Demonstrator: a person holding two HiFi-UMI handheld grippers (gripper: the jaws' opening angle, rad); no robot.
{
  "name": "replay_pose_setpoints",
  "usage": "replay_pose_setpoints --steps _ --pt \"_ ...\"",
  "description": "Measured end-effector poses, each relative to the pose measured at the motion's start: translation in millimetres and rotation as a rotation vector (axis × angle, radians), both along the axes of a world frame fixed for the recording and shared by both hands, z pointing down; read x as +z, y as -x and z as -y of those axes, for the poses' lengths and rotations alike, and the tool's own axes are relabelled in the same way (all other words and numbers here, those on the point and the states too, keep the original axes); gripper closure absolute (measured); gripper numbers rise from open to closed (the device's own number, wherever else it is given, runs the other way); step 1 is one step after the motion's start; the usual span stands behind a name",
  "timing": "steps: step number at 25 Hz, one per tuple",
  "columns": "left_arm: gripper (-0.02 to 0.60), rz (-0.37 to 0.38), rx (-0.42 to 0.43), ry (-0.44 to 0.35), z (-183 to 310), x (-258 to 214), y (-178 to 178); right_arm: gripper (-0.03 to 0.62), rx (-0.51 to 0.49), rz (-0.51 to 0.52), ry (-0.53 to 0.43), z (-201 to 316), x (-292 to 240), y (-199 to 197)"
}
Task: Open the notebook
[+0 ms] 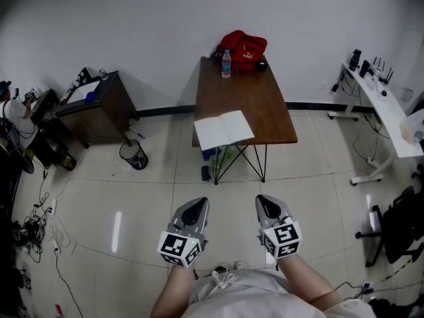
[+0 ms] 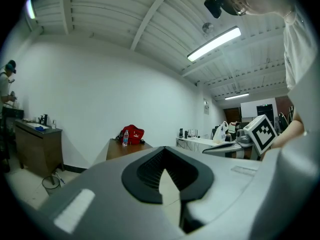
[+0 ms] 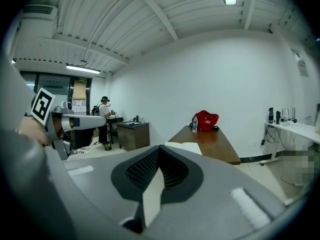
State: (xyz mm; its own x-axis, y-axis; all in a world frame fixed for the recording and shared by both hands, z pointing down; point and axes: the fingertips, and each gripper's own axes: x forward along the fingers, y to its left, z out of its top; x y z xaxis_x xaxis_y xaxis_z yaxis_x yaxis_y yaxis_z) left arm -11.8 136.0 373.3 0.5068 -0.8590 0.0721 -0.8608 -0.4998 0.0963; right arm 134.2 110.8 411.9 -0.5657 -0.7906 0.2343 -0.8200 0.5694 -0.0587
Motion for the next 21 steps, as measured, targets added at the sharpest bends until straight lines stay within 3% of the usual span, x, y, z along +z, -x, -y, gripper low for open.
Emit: replay_pose_setpoints --steps 7,21 --pt "0.577 -0.008 0.001 0.003 -5.1 -2.2 -4.8 0.592 0.004 0.056 0.0 -5.2 -9.7 -1.3" --pt "0.577 0.006 0.013 -0.012 -8.0 -6.8 -3.6 0.591 0.007 0.052 -0.014 -10.0 -14.3 -1.3"
